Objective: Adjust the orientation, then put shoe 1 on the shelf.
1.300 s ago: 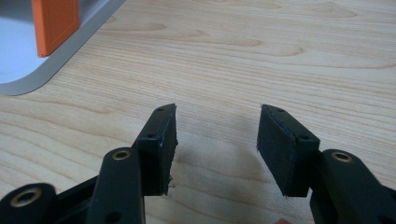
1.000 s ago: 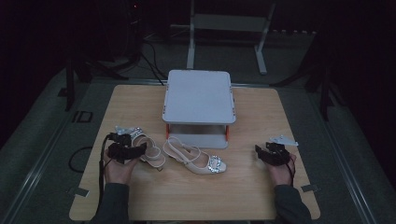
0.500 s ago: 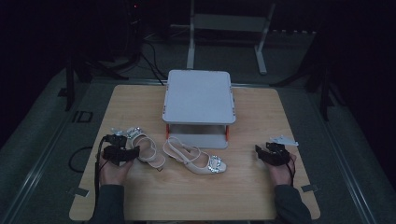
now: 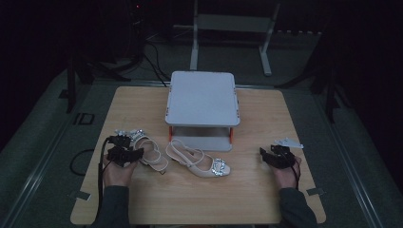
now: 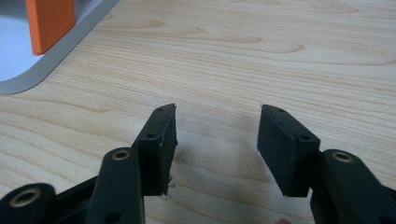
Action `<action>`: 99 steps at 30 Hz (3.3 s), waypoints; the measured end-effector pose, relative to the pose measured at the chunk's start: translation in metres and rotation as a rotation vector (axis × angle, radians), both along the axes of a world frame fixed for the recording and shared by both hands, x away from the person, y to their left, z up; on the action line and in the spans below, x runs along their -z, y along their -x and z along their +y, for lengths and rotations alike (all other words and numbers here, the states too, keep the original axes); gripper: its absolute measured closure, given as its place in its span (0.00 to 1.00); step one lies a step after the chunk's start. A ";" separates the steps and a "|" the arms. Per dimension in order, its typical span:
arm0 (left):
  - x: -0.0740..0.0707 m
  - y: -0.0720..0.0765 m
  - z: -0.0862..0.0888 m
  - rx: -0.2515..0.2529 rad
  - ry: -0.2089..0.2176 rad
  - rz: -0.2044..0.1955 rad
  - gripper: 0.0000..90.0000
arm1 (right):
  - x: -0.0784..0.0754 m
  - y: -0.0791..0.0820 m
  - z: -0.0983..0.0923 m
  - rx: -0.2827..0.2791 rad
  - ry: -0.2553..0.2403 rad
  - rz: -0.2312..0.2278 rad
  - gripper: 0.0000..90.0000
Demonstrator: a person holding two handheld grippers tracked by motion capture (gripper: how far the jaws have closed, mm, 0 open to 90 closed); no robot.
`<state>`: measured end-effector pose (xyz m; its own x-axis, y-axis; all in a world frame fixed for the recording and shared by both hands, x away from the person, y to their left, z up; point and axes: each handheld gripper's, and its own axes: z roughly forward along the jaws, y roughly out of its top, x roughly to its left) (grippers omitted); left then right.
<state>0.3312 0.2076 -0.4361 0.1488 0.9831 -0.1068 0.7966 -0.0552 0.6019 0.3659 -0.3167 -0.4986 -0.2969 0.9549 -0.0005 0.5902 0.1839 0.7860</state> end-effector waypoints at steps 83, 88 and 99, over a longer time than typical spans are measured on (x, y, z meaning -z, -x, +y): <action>0.028 -0.030 0.040 -0.014 0.181 0.196 0.85 | 0.001 -0.002 0.001 -0.004 -0.001 0.015 0.51; 0.028 -0.030 0.041 -0.009 0.188 0.194 0.86 | 0.001 -0.002 0.001 -0.005 0.000 0.016 0.51; 0.027 -0.027 0.049 -0.074 0.290 0.141 0.90 | 0.001 -0.003 0.001 -0.003 0.000 0.016 0.50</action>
